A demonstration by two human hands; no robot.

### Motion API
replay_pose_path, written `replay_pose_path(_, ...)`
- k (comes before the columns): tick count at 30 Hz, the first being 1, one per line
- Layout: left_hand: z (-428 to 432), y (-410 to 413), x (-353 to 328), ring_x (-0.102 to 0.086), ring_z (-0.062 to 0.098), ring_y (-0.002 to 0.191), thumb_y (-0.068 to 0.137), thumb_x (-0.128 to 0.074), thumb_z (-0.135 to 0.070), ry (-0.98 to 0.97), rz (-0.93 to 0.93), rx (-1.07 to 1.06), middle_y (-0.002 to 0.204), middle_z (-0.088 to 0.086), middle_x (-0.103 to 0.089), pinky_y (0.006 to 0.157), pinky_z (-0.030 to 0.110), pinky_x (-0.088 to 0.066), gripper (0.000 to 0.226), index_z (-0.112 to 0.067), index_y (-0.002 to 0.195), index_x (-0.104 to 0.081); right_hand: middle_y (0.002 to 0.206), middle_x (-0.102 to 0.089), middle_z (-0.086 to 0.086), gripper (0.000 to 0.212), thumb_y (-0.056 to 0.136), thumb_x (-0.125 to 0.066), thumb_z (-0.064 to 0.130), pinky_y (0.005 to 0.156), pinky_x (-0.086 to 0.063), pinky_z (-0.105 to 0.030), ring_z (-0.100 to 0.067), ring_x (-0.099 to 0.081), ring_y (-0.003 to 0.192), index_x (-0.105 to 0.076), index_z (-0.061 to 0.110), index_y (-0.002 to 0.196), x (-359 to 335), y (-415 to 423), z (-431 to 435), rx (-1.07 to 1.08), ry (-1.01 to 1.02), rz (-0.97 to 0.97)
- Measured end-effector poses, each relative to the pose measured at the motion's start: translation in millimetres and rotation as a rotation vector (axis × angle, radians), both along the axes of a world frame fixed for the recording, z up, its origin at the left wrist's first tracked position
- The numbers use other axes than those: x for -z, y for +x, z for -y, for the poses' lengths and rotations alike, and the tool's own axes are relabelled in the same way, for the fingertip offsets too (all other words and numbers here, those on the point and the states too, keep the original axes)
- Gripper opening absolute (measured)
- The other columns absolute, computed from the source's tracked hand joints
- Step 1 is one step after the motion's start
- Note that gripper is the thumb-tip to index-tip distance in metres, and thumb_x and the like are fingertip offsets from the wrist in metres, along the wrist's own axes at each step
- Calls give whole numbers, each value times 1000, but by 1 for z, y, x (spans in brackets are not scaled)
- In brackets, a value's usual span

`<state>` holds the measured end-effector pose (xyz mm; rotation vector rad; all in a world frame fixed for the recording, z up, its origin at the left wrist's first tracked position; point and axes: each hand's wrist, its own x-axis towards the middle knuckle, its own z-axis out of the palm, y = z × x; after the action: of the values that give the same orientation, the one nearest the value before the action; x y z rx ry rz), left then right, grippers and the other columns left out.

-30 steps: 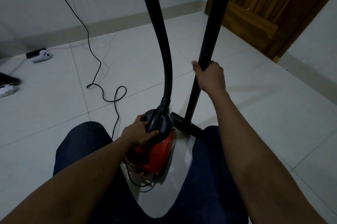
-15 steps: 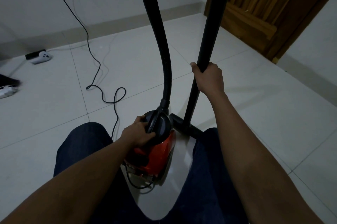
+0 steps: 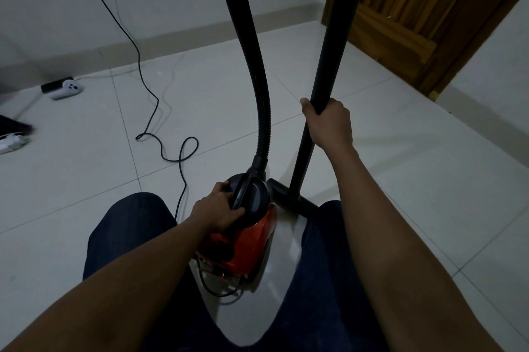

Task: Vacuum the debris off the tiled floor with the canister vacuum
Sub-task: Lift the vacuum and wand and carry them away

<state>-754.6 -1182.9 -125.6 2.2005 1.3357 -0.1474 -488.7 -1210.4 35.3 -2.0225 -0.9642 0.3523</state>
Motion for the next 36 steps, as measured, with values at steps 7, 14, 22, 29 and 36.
replay_pose_path(7, -1, 0, 2, -60, 24, 108, 77, -51, -66, 5, 7, 1, 150, -4, -26, 93, 43, -52, 60, -31, 125, -63, 86, -66, -1, 47, 93, -59, 57, 77, -58, -39, -24, -67, 83, -65, 11, 99, 1, 1, 0, 1, 0, 4)
replay_pose_path(14, -1, 0, 4, -61, 24, 106, 73, -46, -70, 13, 0, 2, 149, -4, -26, 92, 43, -52, 66, -32, 125, -63, 91, -68, -4, 50, 93, -58, 58, 78, -59, -43, -25, -67, 83, -65, 9, 100, 1, -2, 1, -1, 0, 8)
replay_pose_path(22, 1, 0, 4, -61, 24, 107, 74, -46, -68, 11, 10, 1, 151, -4, -26, 92, 43, -52, 63, -34, 124, -62, 92, -68, -6, 52, 93, -57, 59, 80, -58, -44, -27, -67, 86, -65, 8, 100, 0, -3, 2, -1, -8, 9)
replay_pose_path(29, 2, 0, 2, -60, 25, 107, 78, -49, -67, 0, 13, -4, 151, -3, -25, 91, 43, -52, 61, -32, 127, -61, 87, -65, -2, 47, 94, -58, 57, 77, -56, -39, -26, -66, 84, -64, 10, 98, 1, -2, 2, -5, -6, 15)
replay_pose_path(36, 3, 1, 0, -60, 24, 108, 83, -54, -61, 2, 21, -10, 151, -3, -26, 91, 41, -52, 54, -31, 128, -61, 89, -66, -2, 48, 94, -58, 57, 78, -57, -40, -26, -67, 86, -65, 10, 100, 1, -2, 1, 3, -5, 13)
